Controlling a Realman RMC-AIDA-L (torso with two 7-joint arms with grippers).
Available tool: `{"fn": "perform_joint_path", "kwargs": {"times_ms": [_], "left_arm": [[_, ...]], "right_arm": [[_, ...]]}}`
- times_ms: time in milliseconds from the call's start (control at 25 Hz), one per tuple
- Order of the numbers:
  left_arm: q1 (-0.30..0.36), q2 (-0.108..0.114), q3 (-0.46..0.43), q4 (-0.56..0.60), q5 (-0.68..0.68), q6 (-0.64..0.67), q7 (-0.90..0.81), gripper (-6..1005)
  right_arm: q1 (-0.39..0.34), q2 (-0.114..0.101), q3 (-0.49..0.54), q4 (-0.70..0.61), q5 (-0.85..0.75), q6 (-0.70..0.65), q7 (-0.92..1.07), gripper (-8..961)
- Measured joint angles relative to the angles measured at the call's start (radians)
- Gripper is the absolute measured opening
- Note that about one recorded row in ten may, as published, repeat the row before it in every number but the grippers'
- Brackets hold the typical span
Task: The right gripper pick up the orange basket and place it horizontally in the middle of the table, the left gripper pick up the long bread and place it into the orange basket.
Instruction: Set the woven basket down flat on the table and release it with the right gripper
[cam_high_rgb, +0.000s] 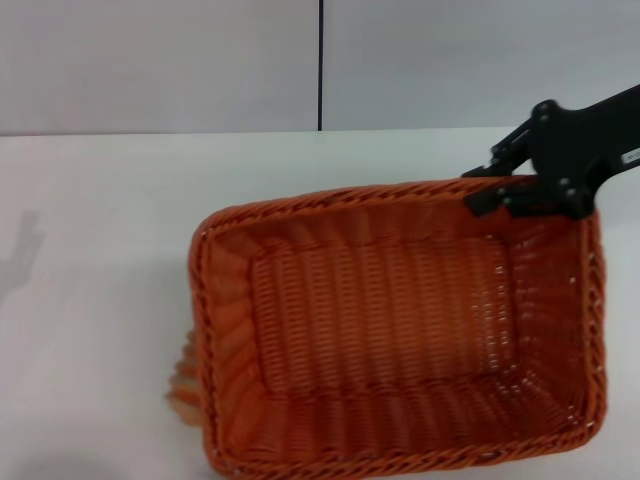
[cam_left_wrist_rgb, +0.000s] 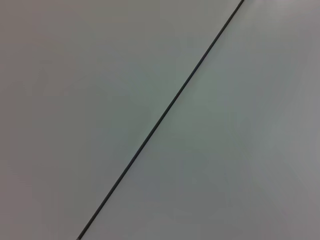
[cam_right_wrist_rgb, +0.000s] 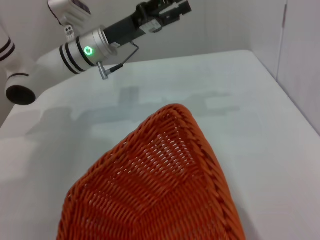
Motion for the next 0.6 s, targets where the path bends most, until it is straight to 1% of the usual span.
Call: {"fn": "perform_joint_path", "kwargs": {"times_ms": [120,160,200,240,280,360,600], "left_arm": [[0.002,0.000,0.006,-0.007,0.000,0.003,0.000,835],[0.002,0.000,0.006,-0.010,0.000,0.004,0.000,835],[0.002,0.000,0.006,-0.010,0.000,0.004,0.000,835],[0.002,0.000,0.006,-0.011,0.000,0.004,0.000,835],[0.002,0.000,0.006,-0.011,0.000,0.004,0.000,835],[0.002,0.000,0.007,-0.011,0.000,0.004,0.000,835],[0.005,0.000,0.008,-0.011,0.000,0.004,0.000,834]], "right_arm": [[-0.005,0.027,0.003,-0.006,0.001,-0.033,-0.020,167],[-0.009,0.044,0.003,-0.008,0.003,-0.059,-0.031,166],[-0.009,0.044,0.003,-0.008,0.003,-0.059,-0.031,166],[-0.011,0.055,0.004,-0.014,0.006,-0.084,-0.042,165],[-0.011,0.055,0.004,-0.014,0.006,-0.084,-0.042,164],[-0.012,0.069,0.010,-0.029,0.015,-0.130,-0.058,163],[-0.012,0.077,0.031,-0.068,0.054,-0.179,-0.100,163]]}}
